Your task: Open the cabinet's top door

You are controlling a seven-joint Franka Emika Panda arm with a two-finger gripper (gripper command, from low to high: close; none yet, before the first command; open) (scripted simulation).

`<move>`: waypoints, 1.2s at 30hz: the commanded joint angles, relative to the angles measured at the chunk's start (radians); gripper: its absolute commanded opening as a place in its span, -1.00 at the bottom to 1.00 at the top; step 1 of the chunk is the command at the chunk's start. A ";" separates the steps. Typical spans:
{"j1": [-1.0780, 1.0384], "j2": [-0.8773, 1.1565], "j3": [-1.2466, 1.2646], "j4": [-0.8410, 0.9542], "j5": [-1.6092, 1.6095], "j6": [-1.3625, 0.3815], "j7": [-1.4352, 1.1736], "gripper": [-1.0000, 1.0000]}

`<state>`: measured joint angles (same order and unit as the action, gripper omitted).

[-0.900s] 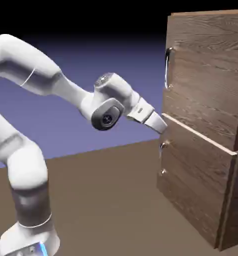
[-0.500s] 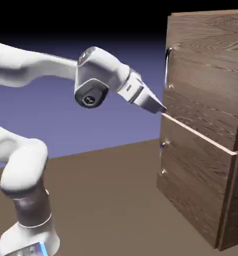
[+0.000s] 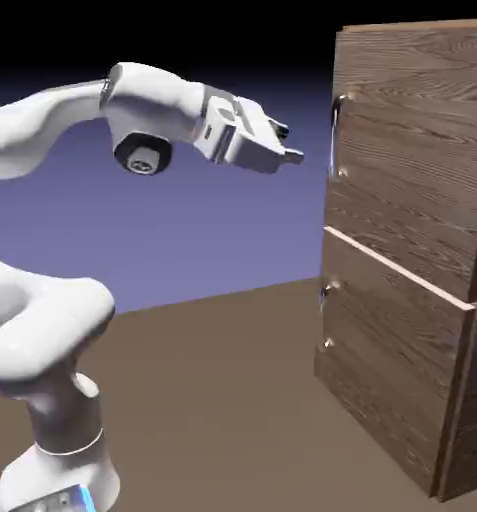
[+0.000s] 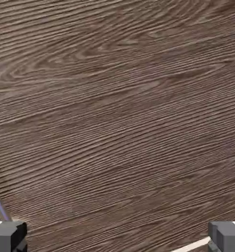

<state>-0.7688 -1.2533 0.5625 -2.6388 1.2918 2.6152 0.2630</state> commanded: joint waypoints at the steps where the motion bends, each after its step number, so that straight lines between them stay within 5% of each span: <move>1: -0.026 -0.023 0.019 0.006 0.044 -0.014 -0.016 0.00; 22: -0.579 -0.506 0.417 0.127 0.957 -0.313 -0.354 0.00; 29: -0.733 -0.510 0.451 0.252 1.047 -0.332 -0.336 0.00; 30: -0.733 -0.510 0.451 0.252 1.047 -0.332 -0.336 -1.00; 36: -0.645 -0.509 0.375 0.076 1.094 -0.538 -0.471 -1.00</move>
<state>-1.4142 -1.7627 0.9377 -2.5630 2.3874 2.0763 -0.2089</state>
